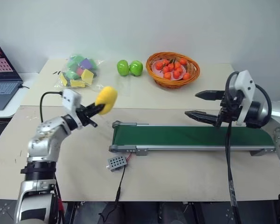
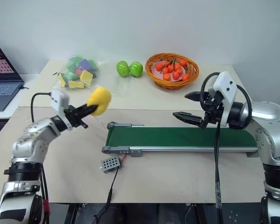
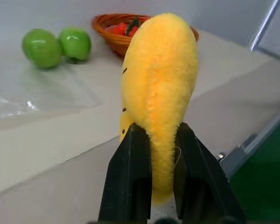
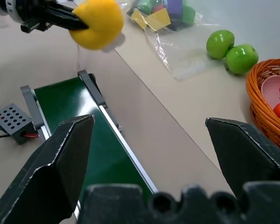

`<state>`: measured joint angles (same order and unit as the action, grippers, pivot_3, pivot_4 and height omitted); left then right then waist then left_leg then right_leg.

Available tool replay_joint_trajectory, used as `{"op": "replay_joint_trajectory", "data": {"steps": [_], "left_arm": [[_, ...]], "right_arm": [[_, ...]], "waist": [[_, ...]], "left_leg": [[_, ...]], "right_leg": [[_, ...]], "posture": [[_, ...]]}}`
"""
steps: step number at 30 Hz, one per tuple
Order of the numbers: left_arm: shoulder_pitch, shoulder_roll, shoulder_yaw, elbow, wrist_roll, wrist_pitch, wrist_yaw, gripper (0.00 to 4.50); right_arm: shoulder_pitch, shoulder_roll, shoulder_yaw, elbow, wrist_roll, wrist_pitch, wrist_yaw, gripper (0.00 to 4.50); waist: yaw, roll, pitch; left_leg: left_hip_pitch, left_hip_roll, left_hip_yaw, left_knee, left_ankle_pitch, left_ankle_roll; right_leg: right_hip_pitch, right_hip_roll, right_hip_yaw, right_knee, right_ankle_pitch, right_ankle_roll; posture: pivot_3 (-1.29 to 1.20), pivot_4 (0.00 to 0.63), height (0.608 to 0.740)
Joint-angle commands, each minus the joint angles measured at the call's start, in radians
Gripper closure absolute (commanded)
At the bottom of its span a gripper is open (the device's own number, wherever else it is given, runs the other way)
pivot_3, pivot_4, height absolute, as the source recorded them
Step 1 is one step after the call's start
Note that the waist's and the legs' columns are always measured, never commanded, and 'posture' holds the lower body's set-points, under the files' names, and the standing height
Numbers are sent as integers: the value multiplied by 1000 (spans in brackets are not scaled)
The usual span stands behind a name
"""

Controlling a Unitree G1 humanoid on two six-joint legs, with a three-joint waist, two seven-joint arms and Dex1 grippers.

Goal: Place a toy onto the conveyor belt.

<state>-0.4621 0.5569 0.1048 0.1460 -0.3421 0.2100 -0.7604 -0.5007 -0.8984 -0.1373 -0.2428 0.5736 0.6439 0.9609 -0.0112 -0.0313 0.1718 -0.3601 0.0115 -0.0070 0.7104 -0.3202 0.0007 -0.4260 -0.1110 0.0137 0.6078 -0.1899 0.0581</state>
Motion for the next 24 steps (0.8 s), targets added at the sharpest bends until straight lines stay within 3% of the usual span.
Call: {"op": "replay_joint_trajectory", "data": {"steps": [1, 8, 11, 14, 24], "left_arm": [[18, 48, -48, -65, 212, -353, 34, 3893], [14, 138, -179, 31, 612, -923, 167, 3893], [2, 145, -235, 66, 792, -1080, 272, 3893], [-16, 129, -279, 74, 922, -1137, 356, 3893], [-124, 109, -408, 307, 1088, -1208, 505, 3893]], "right_arm": [[-24, -5, -24, -22, 6, -17, 3, 0], [-1, 3, -27, -32, 18, -6, 4, 0], [35, -12, -24, -50, 33, 8, 37, 0], [62, -22, -10, -85, 53, 27, 66, 0], [46, -22, -34, -118, 55, 51, 33, 0]], "waist": [[1, 0, 0], [7, 0, 0], [12, 0, 0], [17, 1, 0], [21, 1, 0]], "left_leg": [[0, 0, 0, 0, 0, 0], [0, 0, 0, 0, 0, 1], [0, 0, 1, 0, -1, 1], [0, 0, 1, 0, -1, 2], [2, 1, 1, 1, -1, 2]], "right_leg": [[0, 0, 0, 0, 0, 0], [0, 0, 0, 0, 0, 0], [0, 0, 0, 0, 0, 0], [0, 0, -1, 0, 0, 0], [1, 0, -1, 1, 0, 0]], "posture": [[0, 150, 738], [0, 150, 738], [0, 150, 738], [0, 150, 738], [0, 150, 738]]}}
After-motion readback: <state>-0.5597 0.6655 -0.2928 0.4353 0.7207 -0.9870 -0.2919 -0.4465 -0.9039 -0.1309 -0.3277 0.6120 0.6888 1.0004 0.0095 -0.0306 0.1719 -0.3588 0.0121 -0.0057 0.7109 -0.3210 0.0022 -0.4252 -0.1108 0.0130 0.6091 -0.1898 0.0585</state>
